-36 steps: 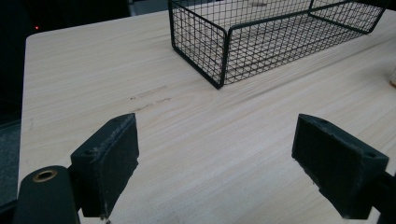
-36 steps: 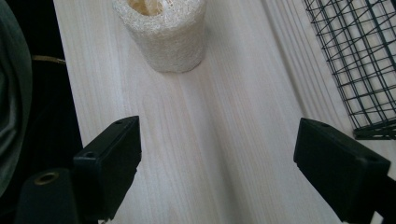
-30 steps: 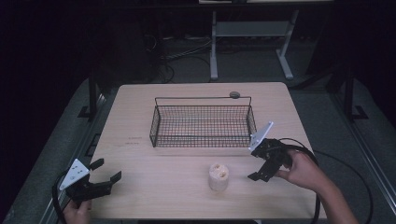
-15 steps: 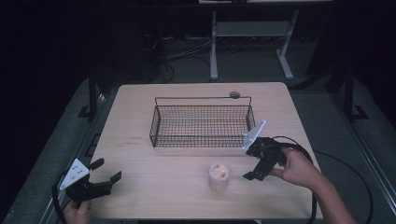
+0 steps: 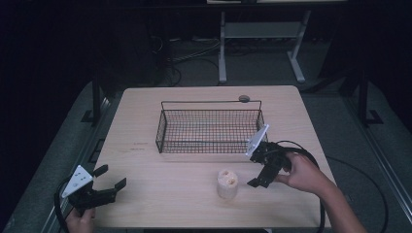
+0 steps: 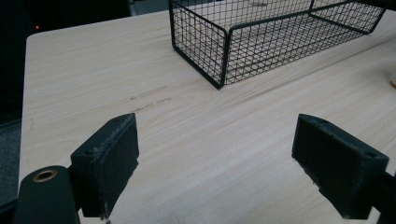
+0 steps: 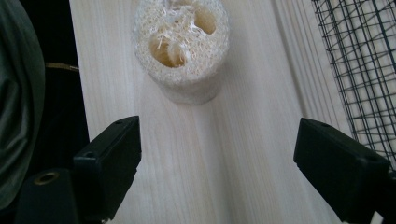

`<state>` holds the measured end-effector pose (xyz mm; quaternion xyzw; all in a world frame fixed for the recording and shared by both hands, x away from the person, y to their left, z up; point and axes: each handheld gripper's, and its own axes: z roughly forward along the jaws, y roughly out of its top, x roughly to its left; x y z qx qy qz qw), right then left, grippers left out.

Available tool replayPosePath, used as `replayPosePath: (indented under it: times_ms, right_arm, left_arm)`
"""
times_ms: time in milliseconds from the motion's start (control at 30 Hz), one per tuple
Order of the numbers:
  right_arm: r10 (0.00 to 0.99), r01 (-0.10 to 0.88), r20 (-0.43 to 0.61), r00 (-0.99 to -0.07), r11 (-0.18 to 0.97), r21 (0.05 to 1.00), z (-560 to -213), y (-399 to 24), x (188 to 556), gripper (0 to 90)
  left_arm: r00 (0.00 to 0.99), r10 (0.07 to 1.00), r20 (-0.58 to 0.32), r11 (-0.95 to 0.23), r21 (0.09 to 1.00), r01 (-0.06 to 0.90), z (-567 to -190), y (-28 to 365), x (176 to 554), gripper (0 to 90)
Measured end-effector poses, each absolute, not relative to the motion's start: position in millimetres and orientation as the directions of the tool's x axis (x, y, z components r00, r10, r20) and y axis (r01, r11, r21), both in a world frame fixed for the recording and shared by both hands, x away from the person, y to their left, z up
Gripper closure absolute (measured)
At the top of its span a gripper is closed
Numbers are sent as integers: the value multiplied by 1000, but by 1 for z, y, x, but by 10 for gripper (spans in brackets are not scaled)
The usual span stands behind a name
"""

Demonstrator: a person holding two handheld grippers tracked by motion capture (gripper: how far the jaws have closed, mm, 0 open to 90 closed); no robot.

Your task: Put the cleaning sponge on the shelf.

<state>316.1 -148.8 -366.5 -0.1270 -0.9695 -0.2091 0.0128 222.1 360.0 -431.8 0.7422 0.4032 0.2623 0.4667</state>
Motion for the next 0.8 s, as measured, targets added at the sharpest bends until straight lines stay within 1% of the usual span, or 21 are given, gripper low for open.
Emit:
replayPosePath:
  times_ms: [800]
  right_arm:
    - [172,201,107,-979,895,398,-373,-116,319,145]
  left_arm:
    - [539,842,8,-235,905,354,-432,360,223,139]
